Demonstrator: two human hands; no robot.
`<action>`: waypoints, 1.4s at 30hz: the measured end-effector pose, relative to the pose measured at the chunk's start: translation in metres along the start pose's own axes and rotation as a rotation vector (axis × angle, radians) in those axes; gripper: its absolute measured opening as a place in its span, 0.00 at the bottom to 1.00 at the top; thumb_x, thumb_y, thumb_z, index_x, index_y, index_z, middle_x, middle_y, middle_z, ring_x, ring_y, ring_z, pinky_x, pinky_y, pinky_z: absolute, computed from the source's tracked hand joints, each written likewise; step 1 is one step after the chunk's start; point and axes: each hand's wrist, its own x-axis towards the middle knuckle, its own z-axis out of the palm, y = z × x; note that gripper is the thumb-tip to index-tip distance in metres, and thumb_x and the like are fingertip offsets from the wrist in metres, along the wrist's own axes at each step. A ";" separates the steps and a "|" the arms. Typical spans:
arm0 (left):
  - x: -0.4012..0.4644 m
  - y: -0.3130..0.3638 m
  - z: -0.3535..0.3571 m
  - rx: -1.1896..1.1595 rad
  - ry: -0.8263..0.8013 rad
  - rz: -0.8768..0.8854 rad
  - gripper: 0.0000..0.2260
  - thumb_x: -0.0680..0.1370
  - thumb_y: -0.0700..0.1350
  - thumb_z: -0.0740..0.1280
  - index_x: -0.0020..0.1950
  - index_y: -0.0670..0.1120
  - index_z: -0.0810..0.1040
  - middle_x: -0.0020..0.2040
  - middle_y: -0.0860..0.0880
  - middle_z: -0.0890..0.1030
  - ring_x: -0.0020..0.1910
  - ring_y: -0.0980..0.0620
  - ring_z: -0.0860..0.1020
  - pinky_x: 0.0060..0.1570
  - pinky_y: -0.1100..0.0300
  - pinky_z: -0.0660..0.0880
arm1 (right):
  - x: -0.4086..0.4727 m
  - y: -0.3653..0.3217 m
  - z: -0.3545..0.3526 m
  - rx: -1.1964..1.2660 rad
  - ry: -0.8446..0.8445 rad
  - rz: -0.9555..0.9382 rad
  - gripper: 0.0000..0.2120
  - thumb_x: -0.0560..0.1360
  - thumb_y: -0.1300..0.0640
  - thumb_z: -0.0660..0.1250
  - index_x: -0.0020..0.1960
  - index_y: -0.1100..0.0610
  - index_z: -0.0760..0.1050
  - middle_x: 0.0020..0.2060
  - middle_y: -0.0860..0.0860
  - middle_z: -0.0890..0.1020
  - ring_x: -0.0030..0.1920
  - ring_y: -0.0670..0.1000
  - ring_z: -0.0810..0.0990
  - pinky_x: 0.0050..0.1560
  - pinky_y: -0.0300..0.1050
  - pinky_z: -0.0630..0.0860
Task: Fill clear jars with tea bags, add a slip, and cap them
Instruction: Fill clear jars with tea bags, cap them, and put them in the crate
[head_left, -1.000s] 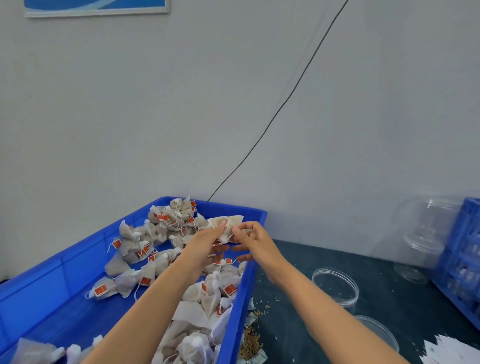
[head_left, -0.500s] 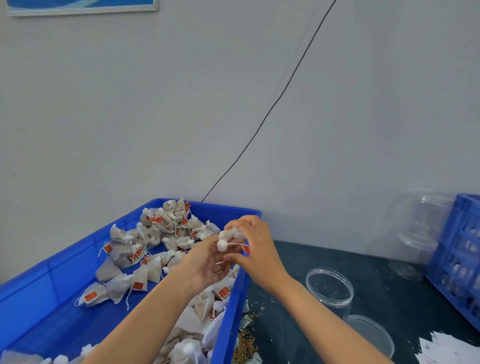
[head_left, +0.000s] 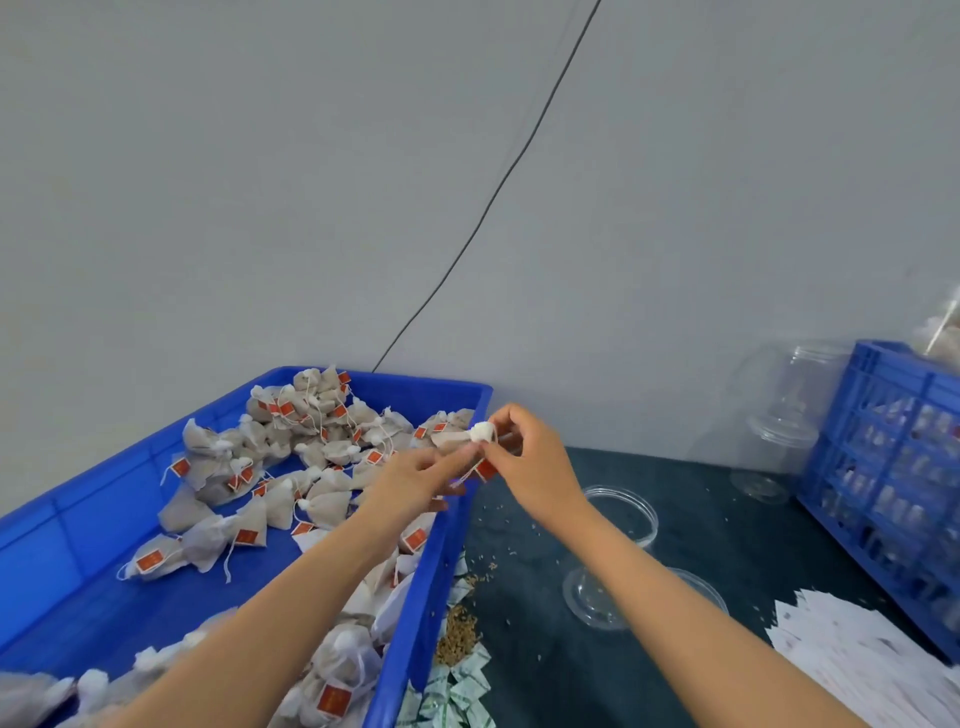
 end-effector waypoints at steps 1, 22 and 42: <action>-0.001 -0.001 0.005 0.016 0.039 0.053 0.16 0.75 0.52 0.71 0.52 0.40 0.79 0.46 0.46 0.85 0.40 0.56 0.83 0.35 0.67 0.76 | -0.002 -0.001 -0.005 0.041 -0.008 0.017 0.08 0.75 0.63 0.69 0.42 0.54 0.72 0.41 0.51 0.81 0.41 0.50 0.79 0.47 0.50 0.79; 0.026 -0.058 -0.062 0.864 -0.092 -0.194 0.13 0.80 0.53 0.64 0.59 0.47 0.77 0.58 0.47 0.80 0.53 0.50 0.79 0.55 0.56 0.76 | -0.012 0.007 -0.020 0.126 -0.009 0.176 0.05 0.77 0.55 0.68 0.46 0.57 0.74 0.41 0.51 0.79 0.41 0.49 0.77 0.41 0.43 0.79; 0.024 -0.015 -0.059 -0.075 0.291 0.104 0.07 0.77 0.45 0.69 0.40 0.45 0.80 0.37 0.51 0.81 0.42 0.52 0.79 0.43 0.61 0.76 | 0.020 -0.010 0.047 0.413 0.000 0.271 0.07 0.82 0.55 0.58 0.56 0.59 0.66 0.54 0.57 0.76 0.54 0.57 0.79 0.51 0.57 0.80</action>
